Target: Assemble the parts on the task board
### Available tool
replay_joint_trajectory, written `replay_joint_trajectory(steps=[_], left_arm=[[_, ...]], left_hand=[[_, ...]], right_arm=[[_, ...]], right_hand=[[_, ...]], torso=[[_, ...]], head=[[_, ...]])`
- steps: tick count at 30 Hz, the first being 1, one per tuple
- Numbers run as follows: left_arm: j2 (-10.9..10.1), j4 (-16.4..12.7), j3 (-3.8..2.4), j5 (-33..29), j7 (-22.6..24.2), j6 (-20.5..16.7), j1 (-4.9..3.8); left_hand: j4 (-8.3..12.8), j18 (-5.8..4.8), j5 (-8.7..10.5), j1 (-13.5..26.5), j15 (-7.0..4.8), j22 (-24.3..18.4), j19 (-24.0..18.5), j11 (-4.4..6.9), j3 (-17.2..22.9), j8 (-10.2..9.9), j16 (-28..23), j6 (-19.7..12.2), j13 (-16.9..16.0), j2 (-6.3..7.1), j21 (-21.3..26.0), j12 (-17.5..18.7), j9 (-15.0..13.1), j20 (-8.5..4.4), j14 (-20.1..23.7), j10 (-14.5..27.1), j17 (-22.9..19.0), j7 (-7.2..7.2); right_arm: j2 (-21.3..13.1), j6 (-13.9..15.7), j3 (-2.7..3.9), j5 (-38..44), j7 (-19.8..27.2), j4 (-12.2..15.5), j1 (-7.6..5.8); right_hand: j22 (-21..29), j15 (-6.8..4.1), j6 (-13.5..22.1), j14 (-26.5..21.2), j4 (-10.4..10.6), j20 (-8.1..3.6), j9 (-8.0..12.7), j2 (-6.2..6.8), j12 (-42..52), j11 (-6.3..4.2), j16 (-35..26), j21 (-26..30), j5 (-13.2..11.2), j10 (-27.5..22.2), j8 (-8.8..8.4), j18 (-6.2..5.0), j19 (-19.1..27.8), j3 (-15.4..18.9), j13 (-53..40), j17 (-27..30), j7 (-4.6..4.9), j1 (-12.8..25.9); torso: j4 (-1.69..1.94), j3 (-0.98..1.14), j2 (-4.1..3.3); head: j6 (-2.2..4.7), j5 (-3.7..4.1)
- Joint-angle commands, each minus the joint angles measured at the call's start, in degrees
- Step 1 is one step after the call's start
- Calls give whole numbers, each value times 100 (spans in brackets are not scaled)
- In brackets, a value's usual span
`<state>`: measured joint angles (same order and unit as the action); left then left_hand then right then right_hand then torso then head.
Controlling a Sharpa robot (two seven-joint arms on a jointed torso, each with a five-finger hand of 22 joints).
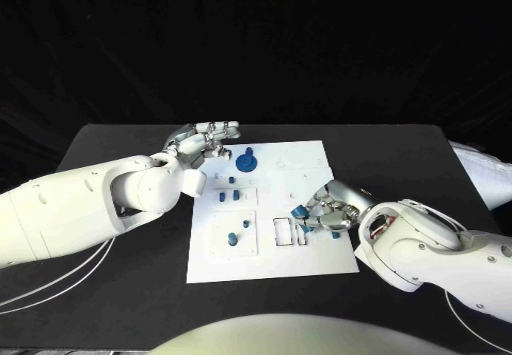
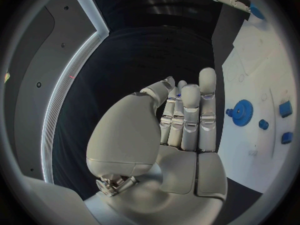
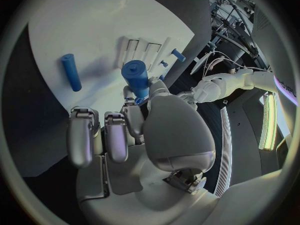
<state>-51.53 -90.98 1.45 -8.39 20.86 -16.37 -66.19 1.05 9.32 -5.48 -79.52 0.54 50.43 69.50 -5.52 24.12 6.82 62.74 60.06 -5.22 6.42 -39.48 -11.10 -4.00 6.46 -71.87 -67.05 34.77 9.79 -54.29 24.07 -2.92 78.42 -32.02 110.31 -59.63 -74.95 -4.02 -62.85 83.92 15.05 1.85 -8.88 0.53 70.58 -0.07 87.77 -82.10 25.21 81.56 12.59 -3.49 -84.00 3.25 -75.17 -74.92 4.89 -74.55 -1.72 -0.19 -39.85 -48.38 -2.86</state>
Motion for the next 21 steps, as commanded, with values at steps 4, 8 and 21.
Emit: replay_joint_trajectory(steps=[4, 8, 21], left_arm=[[10, -16, -3, 31, 6, 138, 2], [9, -22, -3, 37, 2, 143, 2], [2, -32, -3, 40, -3, 146, 3]], left_hand=[[33, 83, -12, -16, 5, -7, -26, 13, -1, 34, -38, -28, -10, -26, 31, -22, 4, -8, 37, 48, -12, 5], [43, 84, -14, -27, 5, -11, -27, 13, 0, 36, -38, -29, -10, -28, 37, -28, 4, -9, 40, 51, -17, 6], [49, 84, -14, -34, 5, -10, -26, 13, 1, 37, -36, -30, -10, -28, 36, -31, 4, -10, 40, 54, -15, 6]], right_arm=[[189, -735, 0, -337, -73, -47, 10], [298, -900, -1, -245, -176, -100, 22], [456, -1003, -4, 209, -284, -183, 31]], right_hand=[[-17, -17, -102, 536, 131, -9, -180, 21, -56, -19, 30, -20, -6, 62, -23, 42, -81, 62, -24, -1159, -60, 269], [-34, -22, -133, 537, 153, -10, -218, -34, -46, -27, 31, -29, -17, 83, -15, 44, -87, 121, -49, -1160, -73, 439], [-18, -43, -183, 535, 151, -27, -292, -119, -113, -53, 22, -19, -65, 92, 2, 40, -83, 238, -31, -1146, -104, 672]], torso=[[6, -3, 0], [7, -4, 1], [0, 0, 2]], head=[[-16, -22], [-25, -34], [-47, -75]])
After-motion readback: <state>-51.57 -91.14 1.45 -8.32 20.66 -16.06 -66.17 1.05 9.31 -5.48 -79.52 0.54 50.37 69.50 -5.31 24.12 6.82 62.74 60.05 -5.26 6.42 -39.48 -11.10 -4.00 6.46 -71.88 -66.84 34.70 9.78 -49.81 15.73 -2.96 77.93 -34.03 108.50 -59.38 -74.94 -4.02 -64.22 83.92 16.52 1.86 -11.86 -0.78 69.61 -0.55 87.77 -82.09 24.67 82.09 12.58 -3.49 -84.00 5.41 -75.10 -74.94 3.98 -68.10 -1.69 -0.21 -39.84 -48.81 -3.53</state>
